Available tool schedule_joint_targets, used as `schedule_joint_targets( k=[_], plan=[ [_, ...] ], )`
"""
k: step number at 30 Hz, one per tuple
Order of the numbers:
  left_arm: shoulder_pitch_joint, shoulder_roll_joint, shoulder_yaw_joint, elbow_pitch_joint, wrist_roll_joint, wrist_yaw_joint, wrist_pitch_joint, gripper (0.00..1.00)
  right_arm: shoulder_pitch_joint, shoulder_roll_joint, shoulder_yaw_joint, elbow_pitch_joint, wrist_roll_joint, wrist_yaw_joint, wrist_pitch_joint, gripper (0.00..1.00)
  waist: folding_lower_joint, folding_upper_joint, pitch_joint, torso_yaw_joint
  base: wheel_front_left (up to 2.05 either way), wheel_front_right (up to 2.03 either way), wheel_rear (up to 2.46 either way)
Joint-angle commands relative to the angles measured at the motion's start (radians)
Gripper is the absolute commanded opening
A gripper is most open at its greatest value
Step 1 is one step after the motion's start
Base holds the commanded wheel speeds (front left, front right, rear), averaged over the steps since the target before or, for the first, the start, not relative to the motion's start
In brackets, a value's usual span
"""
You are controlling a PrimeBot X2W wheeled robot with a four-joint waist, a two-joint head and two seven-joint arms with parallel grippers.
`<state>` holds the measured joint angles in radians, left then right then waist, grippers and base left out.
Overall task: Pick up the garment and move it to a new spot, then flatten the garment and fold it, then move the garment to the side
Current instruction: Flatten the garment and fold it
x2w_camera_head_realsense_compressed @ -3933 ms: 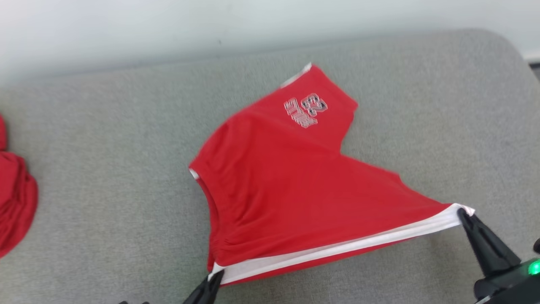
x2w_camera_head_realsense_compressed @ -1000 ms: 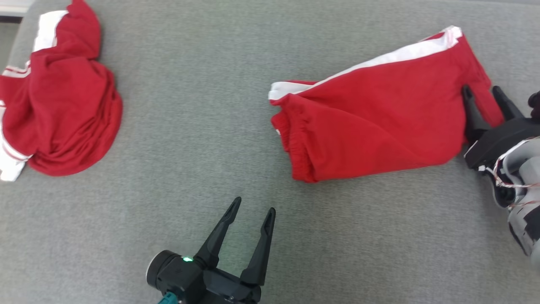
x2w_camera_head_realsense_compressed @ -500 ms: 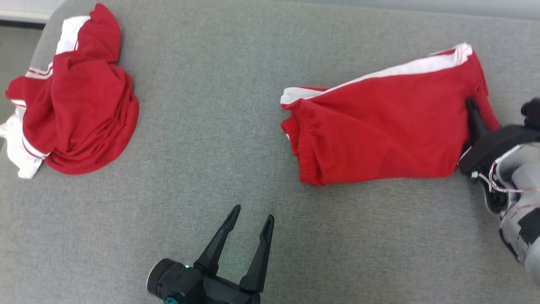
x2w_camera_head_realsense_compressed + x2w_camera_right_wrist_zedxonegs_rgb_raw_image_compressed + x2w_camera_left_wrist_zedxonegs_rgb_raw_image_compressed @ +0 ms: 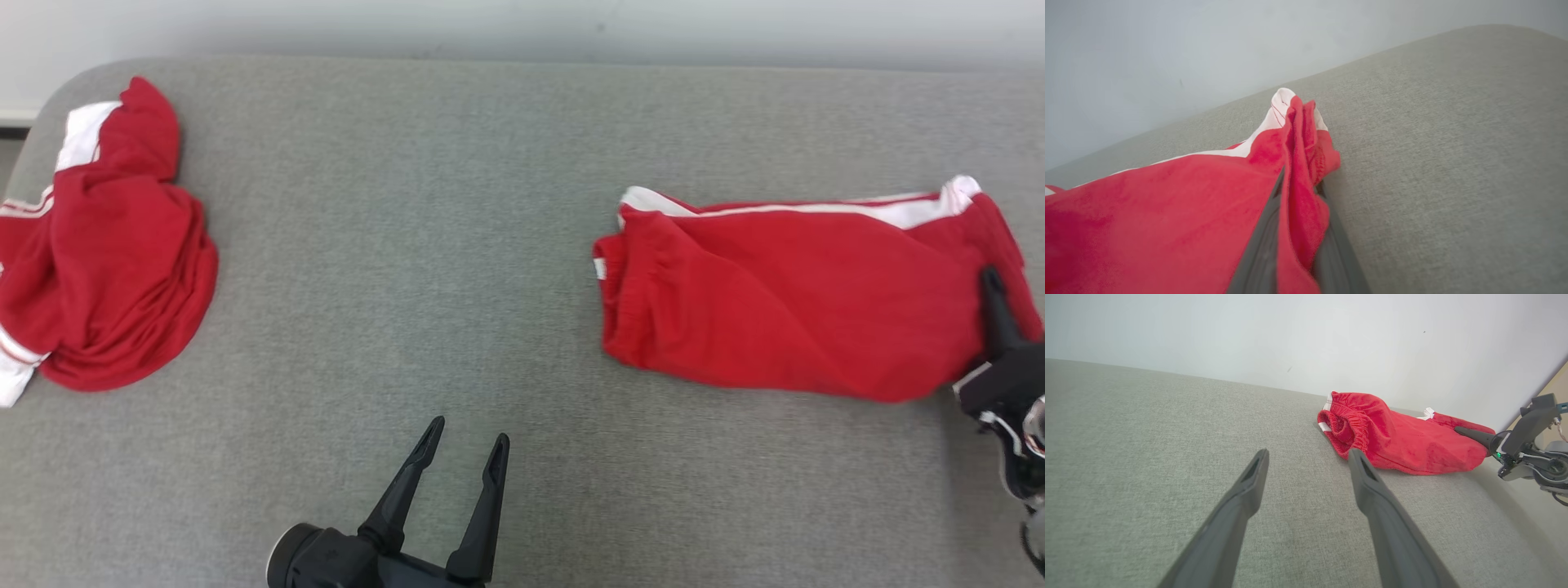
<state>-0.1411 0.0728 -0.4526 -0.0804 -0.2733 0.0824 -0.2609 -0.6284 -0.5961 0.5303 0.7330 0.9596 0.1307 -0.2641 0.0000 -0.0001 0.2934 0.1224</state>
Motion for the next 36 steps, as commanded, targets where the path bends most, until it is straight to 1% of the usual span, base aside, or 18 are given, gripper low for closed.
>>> schedule_joint_targets(
  k=[1,5,11,15,18,22,23,24,29,32,36],
  plan=[
    [0.017,0.007,0.003,-0.003,0.001,0.0,-0.004,1.0,0.025,-0.019,-0.018,-0.006,-0.021,0.0,-0.002,0.0,0.0,0.0001,-0.024,-0.03,0.0,0.0,0.0],
    [0.016,0.011,-0.001,-0.003,0.002,-0.005,-0.004,1.0,0.048,-0.024,-0.048,-0.022,-0.044,0.0,-0.002,0.0,0.0,0.0001,-0.026,-0.044,0.0,0.0,0.0],
    [0.017,0.009,-0.013,0.006,-0.004,-0.007,-0.004,1.0,0.015,-0.003,-0.032,-0.076,-0.084,0.0,-0.002,0.0,0.0,0.0001,-0.039,-0.067,0.0,0.0,0.0],
    [0.021,0.008,-0.018,0.016,-0.009,-0.002,-0.003,1.0,0.0,-0.002,0.009,-0.154,-0.127,0.0,-0.002,0.0,0.0,0.0001,-0.056,-0.076,0.0,0.0,0.0],
    [0.022,0.007,-0.02,0.022,-0.014,0.001,-0.003,1.0,-0.02,-0.002,0.068,-0.208,-0.155,0.0,0.01,0.0,0.0,0.0001,-0.069,-0.078,0.0,0.0,0.0],
    [0.025,0.004,-0.027,0.029,-0.023,0.001,-0.003,1.0,-0.066,0.017,0.159,-0.274,-0.188,0.0,0.079,0.0,0.0,0.0001,-0.082,-0.073,0.0,0.0,0.0],
    [0.025,0.004,-0.027,0.029,-0.023,0.001,-0.003,1.0,-0.066,0.017,0.159,-0.274,-0.188,0.0,0.079,0.0,0.0,0.0001,-0.082,-0.073,0.0,0.0,0.0],
    [0.025,0.003,-0.029,0.03,-0.025,0.001,-0.003,1.0,-0.079,0.024,0.182,-0.288,-0.195,0.0,0.101,0.0,0.0,0.0001,-0.084,-0.07,0.0,0.0,0.0],
    [0.023,-0.001,-0.039,0.036,-0.029,-0.001,-0.003,1.0,-0.133,0.059,0.29,-0.341,-0.211,0.0,0.207,0.0,0.0,0.0001,-0.091,-0.038,0.0,0.0,0.0],
    [0.027,-0.003,-0.04,0.039,-0.034,0.002,-0.004,1.0,-0.141,0.071,0.337,-0.361,-0.205,0.0,0.261,0.0,0.0,0.0001,-0.094,-0.013,0.0,0.0,0.0],
    [0.032,-0.004,-0.04,0.041,-0.041,0.003,-0.004,1.0,-0.125,0.078,0.366,-0.359,-0.224,0.0,0.326,0.0,0.0,0.0001,-0.094,0.01,0.0,0.0,0.0]
  ],
)
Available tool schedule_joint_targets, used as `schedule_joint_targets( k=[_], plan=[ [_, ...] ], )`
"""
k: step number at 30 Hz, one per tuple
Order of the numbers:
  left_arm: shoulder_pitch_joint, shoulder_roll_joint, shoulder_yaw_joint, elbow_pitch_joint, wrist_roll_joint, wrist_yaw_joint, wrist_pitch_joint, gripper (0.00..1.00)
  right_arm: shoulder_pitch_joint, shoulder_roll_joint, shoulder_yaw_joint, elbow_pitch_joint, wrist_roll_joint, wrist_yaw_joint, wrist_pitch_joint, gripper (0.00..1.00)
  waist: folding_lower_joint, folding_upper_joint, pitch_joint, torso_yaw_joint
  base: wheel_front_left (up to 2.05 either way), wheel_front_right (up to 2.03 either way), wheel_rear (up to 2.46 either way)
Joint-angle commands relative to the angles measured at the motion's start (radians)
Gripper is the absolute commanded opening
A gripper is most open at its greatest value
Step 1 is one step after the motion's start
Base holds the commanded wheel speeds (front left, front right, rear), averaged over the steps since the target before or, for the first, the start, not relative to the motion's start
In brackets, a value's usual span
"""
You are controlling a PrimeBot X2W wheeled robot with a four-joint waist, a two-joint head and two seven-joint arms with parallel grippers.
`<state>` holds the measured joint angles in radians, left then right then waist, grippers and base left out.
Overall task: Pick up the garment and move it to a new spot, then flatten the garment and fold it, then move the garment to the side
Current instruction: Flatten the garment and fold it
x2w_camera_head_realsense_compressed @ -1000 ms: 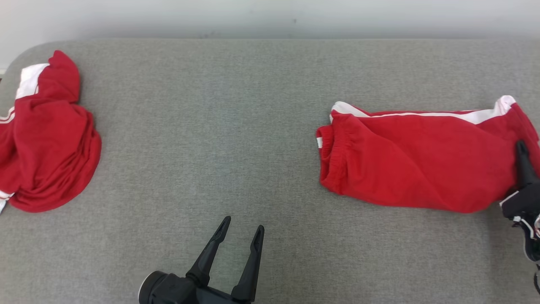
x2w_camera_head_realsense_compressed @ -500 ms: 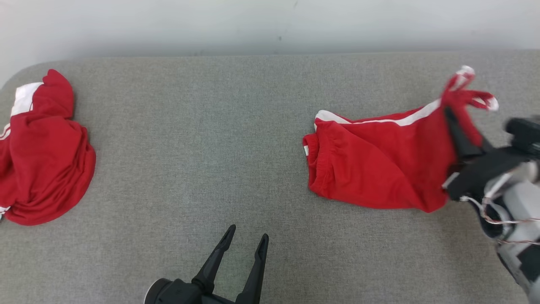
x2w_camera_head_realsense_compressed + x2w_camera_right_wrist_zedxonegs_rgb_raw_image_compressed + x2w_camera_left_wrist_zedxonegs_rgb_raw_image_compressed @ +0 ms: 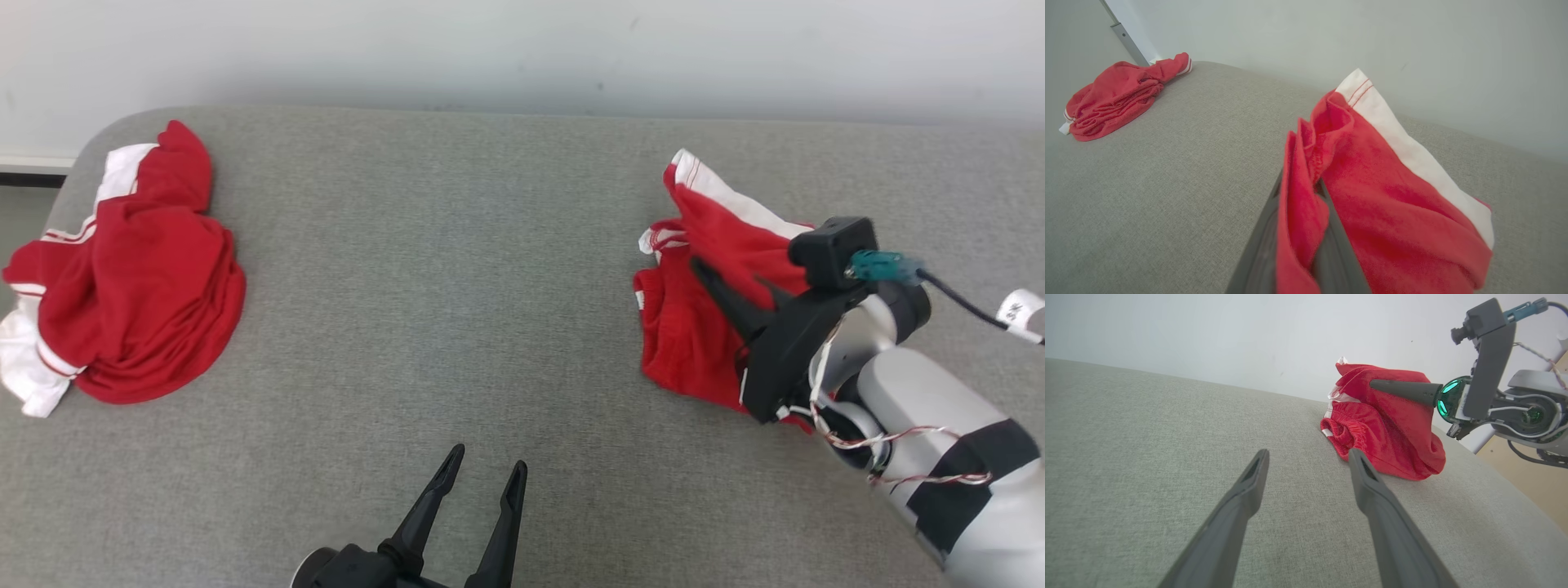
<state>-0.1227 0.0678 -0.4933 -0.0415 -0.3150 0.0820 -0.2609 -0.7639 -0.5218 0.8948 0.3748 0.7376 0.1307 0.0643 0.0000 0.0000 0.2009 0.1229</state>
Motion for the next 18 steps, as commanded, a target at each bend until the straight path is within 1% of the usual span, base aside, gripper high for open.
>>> schedule_joint_targets(
  k=[1,6,7,8,9,10,12,18],
  plan=[
    [0.016,0.0,0.001,0.002,-0.002,0.004,-0.004,1.0,0.016,0.01,0.001,0.002,-0.004,0.0,0.006,0.0,0.0,0.0,-0.001,0.012,0.0,0.0,0.0],
    [0.02,-0.001,0.001,0.003,-0.005,0.005,-0.004,1.0,0.052,0.038,0.01,0.004,-0.002,0.0,0.03,0.0,0.0,0.0,-0.005,0.021,0.0,0.0,0.0],
    [0.021,-0.002,0.002,0.003,-0.005,0.004,-0.004,1.0,0.06,0.044,0.01,0.0,0.003,0.0,0.031,0.21,0.0,0.0,-0.007,0.021,0.0,0.0,0.0],
    [0.022,-0.002,0.004,0.004,-0.005,0.005,-0.004,1.0,0.068,0.051,0.007,-0.005,0.008,0.0,0.027,0.49,0.0,0.0,-0.008,0.02,0.0,0.0,0.0],
    [0.024,-0.002,0.005,0.004,-0.004,0.007,-0.004,1.0,0.077,0.058,0.002,-0.01,0.014,0.0,0.019,0.49,0.0,0.0,-0.012,0.019,0.0,0.0,0.0],
    [0.024,-0.002,0.007,0.004,-0.004,0.006,-0.004,1.0,0.085,0.062,0.002,-0.013,0.015,0.0,0.015,1.0,0.0,0.0,-0.014,0.017,0.0,0.0,0.0],
    [0.024,-0.002,0.01,-0.004,0.001,0.007,-0.004,1.0,0.098,0.067,-0.003,-0.027,0.002,0.0,-0.002,1.0,0.0,0.0,-0.02,0.012,0.0,0.0,0.0],
    [0.047,-0.002,0.024,-0.007,0.004,0.016,-0.004,1.0,0.15,0.075,-0.069,-0.101,-0.058,0.0,-0.164,1.0,0.0,0.0,-0.047,-0.017,0.0,0.0,0.0]
  ],
)
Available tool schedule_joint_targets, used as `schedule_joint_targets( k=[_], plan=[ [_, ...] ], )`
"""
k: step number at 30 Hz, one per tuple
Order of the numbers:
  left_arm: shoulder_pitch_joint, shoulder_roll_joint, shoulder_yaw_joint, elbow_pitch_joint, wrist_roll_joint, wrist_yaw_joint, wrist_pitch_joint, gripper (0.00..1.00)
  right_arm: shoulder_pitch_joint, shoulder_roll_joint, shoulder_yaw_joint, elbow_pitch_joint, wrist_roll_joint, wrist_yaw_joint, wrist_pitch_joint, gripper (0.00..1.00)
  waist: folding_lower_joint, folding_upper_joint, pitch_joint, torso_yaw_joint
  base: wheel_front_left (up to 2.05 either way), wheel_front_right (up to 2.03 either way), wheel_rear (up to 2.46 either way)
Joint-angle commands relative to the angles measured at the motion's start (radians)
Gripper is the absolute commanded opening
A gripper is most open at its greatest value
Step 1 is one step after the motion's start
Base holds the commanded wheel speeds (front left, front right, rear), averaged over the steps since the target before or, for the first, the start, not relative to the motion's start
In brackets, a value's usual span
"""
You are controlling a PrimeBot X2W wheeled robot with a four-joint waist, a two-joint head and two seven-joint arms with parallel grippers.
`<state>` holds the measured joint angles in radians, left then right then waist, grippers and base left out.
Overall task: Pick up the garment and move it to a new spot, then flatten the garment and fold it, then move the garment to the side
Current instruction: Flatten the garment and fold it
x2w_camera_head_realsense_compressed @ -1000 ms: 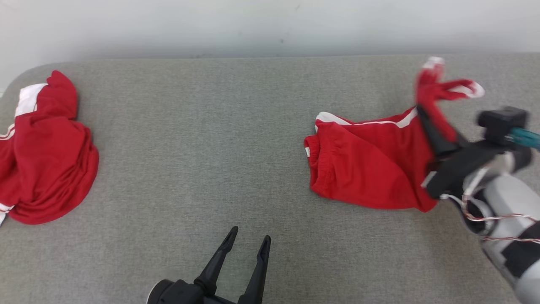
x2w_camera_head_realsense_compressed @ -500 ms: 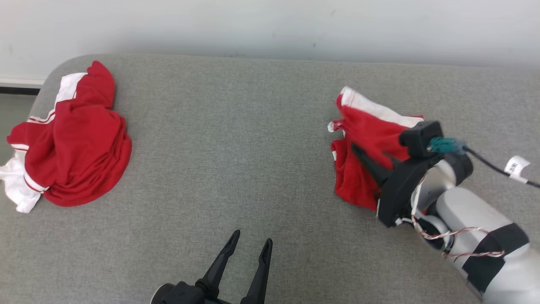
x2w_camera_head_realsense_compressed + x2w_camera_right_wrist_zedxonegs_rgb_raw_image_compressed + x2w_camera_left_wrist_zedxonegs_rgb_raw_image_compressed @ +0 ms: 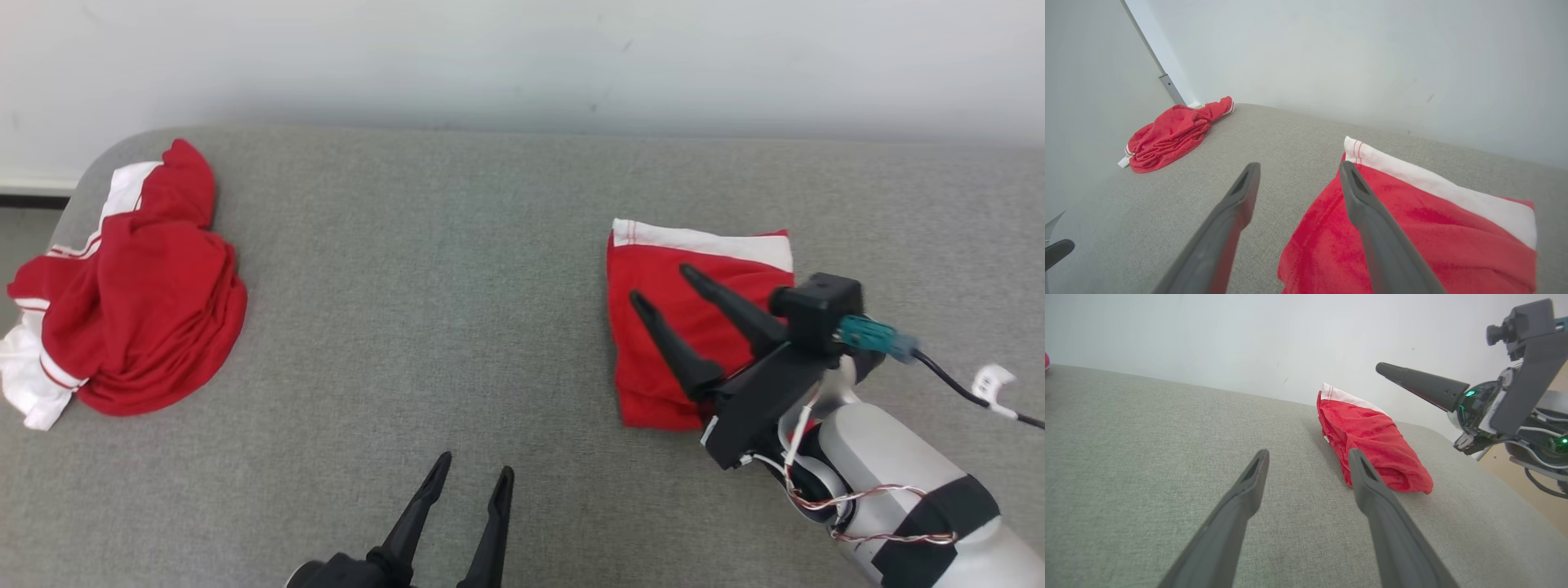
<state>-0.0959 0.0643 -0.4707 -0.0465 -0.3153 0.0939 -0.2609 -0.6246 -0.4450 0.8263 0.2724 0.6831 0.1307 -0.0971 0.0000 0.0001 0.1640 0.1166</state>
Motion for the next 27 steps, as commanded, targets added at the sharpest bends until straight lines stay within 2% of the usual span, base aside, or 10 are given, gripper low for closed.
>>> schedule_joint_targets(
  k=[1,8,13,17,21,27],
  plan=[
    [0.023,0.002,0.006,-0.002,0.003,0.003,-0.004,1.0,0.023,-0.001,-0.016,-0.001,-0.013,0.0,-0.03,1.0,0.0,-0.0001,-0.017,-0.017,0.0,0.0,0.0],
    [0.057,0.003,0.069,-0.022,0.006,0.031,-0.004,1.0,0.123,0.043,-0.184,0.077,-0.144,0.0,-0.153,1.0,0.0,-0.0001,-0.072,-0.067,0.0,0.0,0.0],
    [0.088,0.005,0.131,-0.033,0.015,0.045,-0.004,1.0,0.198,0.089,-0.311,0.106,-0.243,0.0,-0.169,1.0,0.0,-0.0001,-0.109,-0.096,0.0,0.0,0.0],
    [0.118,0.006,0.193,-0.046,0.032,0.046,-0.004,1.0,0.295,0.121,-0.413,0.069,-0.321,0.0,-0.169,1.0,0.0,-0.0001,-0.139,-0.113,0.0,0.0,0.0],
    [0.15,0.006,0.257,-0.061,0.046,0.028,-0.004,1.0,0.406,0.156,-0.488,0.006,-0.389,0.0,-0.168,1.0,0.0,-0.0001,-0.165,-0.121,0.0,0.0,0.0],
    [0.206,0.0,0.336,-0.062,0.095,-0.023,-0.004,1.0,0.564,0.211,-0.574,-0.098,-0.454,0.0,-0.169,1.0,0.0,-0.0001,-0.195,-0.125,0.0,0.0,0.0]
  ],
)
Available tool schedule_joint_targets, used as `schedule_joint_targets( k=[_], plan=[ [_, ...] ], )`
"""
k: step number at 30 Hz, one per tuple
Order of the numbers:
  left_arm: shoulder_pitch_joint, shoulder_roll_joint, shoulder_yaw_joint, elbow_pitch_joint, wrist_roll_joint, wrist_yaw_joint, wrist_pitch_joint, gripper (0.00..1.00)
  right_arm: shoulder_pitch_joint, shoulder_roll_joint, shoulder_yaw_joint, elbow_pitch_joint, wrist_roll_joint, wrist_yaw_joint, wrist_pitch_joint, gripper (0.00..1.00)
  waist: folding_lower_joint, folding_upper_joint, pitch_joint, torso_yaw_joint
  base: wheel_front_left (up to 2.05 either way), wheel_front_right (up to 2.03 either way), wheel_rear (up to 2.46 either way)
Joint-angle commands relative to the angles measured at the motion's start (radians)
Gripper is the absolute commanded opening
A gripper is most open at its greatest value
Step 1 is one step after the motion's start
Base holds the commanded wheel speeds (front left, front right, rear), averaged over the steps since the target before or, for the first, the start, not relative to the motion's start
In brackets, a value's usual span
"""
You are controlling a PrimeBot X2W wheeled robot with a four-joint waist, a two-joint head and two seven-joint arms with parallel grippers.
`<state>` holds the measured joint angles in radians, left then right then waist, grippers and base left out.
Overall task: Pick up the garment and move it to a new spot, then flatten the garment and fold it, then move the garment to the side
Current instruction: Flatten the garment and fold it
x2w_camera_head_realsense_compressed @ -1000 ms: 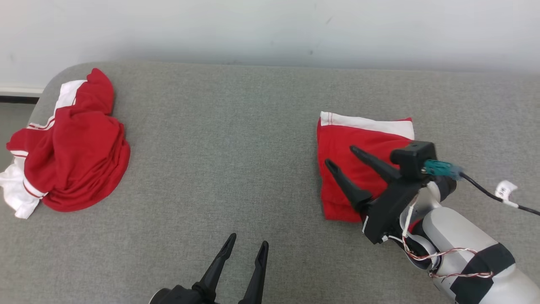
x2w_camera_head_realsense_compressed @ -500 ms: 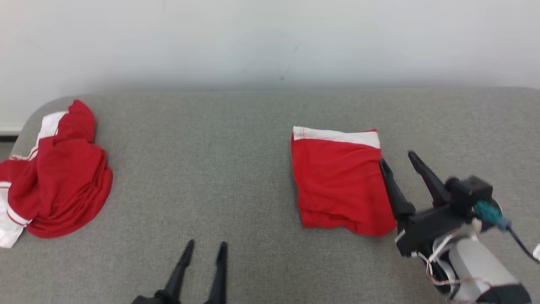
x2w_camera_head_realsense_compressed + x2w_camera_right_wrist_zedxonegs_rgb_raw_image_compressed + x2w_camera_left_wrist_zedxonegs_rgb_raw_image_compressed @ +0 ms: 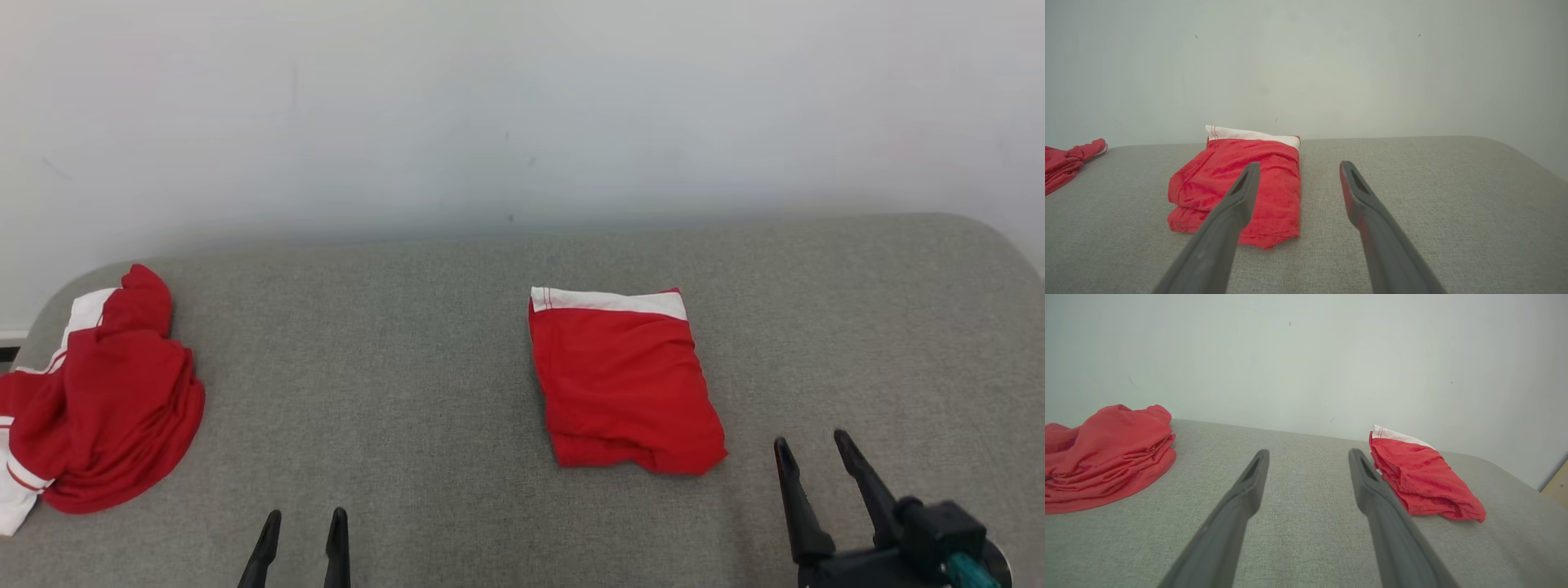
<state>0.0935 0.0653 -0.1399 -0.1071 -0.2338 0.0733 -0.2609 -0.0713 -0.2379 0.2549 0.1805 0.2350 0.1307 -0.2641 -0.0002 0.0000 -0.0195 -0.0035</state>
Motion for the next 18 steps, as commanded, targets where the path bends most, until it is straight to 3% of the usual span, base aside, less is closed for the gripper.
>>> schedule_joint_targets(
  k=[1,10,18],
  plan=[
    [0.024,-0.002,0.017,-0.002,0.02,-0.011,-0.004,1.0,0.036,0.011,-0.008,-0.017,-0.011,0.0,-0.002,1.0,0.0002,0.0,-0.017,-0.005,0.0,0.0,0.0],
    [0.087,-0.01,0.053,0.004,0.1,-0.079,-0.004,1.0,0.148,0.033,0.003,-0.071,-0.036,0.0,-0.002,1.0,0.0002,0.0,-0.055,-0.015,0.0,0.0,0.0],
    [0.113,-0.014,0.061,0.024,0.131,-0.07,-0.004,1.0,0.182,0.043,-0.006,-0.067,-0.028,0.0,-0.002,1.0,0.0002,0.0,-0.081,-0.013,0.0,0.0,0.0]
  ],
)
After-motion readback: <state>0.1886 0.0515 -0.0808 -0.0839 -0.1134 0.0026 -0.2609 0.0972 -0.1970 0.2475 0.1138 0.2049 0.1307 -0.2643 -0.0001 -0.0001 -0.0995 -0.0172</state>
